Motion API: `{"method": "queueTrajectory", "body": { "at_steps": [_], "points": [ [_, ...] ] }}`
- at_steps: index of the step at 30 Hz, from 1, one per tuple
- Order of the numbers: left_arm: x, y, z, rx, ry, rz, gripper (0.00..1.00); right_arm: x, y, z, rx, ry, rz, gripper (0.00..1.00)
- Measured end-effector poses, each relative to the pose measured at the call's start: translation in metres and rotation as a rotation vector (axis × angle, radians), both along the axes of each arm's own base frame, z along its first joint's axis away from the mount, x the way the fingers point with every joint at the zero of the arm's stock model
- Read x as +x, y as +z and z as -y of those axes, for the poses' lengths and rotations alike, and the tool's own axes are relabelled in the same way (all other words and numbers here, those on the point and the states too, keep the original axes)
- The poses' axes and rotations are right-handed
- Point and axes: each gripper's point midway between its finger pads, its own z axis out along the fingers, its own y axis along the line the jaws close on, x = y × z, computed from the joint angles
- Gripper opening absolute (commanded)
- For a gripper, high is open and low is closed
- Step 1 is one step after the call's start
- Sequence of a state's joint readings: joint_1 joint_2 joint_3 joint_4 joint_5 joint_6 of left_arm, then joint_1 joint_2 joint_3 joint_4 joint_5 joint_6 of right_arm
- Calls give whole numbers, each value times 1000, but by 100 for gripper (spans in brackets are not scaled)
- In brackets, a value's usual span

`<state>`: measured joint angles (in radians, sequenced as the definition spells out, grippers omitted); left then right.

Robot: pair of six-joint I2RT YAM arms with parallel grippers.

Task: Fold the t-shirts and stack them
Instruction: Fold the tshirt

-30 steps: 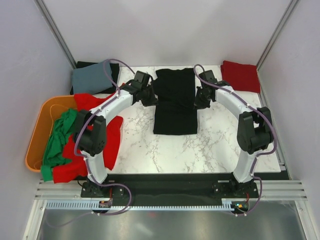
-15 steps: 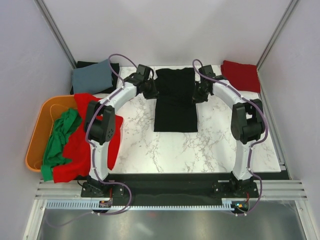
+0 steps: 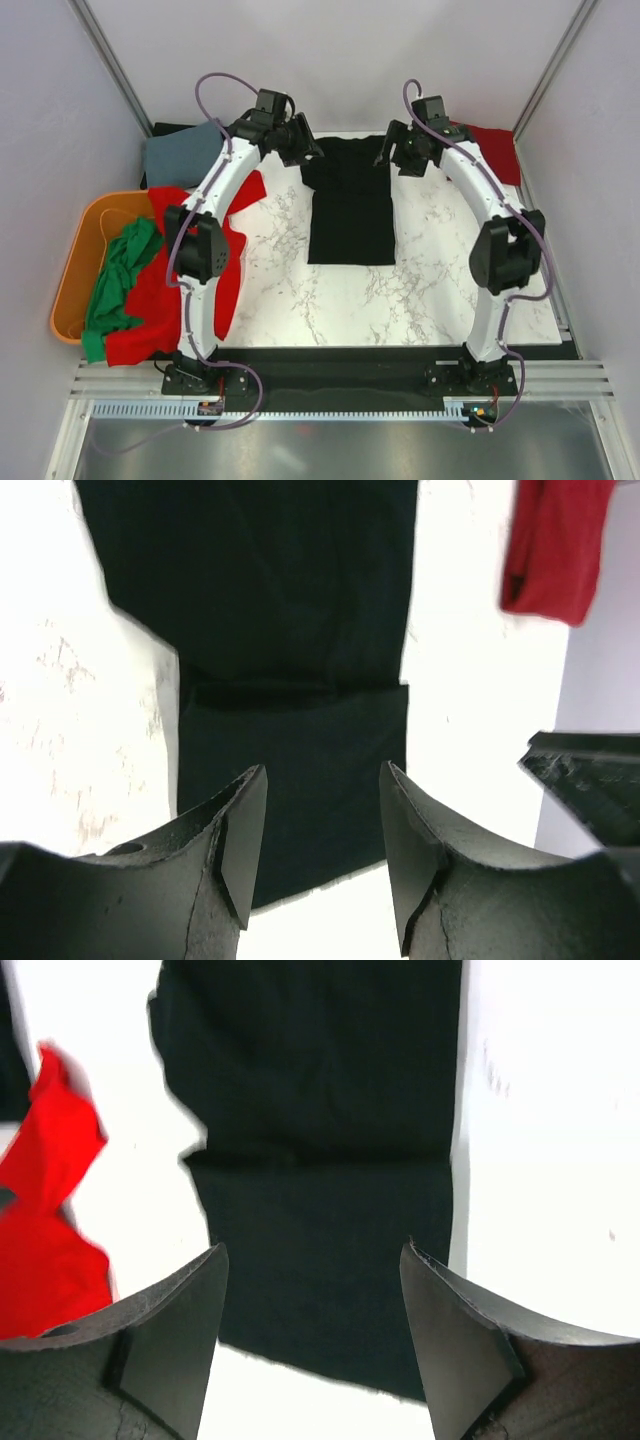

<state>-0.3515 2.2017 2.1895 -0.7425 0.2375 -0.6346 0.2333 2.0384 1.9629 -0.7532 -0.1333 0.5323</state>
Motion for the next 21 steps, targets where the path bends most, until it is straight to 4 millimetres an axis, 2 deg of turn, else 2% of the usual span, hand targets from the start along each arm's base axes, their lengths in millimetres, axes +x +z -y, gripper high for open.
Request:
{"method": "queueTrajectory", "body": {
  "at_steps": [3,5,8,11,14,16,18,21],
  "points": [
    [-33,22,-9,0,-5,0,56,-47,9,-7,13,30,-2,77],
    [-60,24,-12,7,-18,-18,56,-89,-4,-13,27,64,-37,75],
    [-107,-3,-13,32,-53,-87,54,-146,-40,-19,66,115,-126,69],
    [-158,-52,-16,64,-83,-203,53,-187,-85,-17,104,130,-252,66],
    [-201,-98,-29,89,-74,-320,53,-213,-120,-13,116,133,-335,66],
    [-221,-112,-38,96,-61,-364,53,-223,-133,-10,112,134,-362,67],
    [-233,-114,-43,91,-52,-371,53,-223,-138,-9,110,135,-362,68],
    [-234,-103,-44,63,-49,-319,53,-219,-140,-9,112,140,-335,72]
  ]
}}
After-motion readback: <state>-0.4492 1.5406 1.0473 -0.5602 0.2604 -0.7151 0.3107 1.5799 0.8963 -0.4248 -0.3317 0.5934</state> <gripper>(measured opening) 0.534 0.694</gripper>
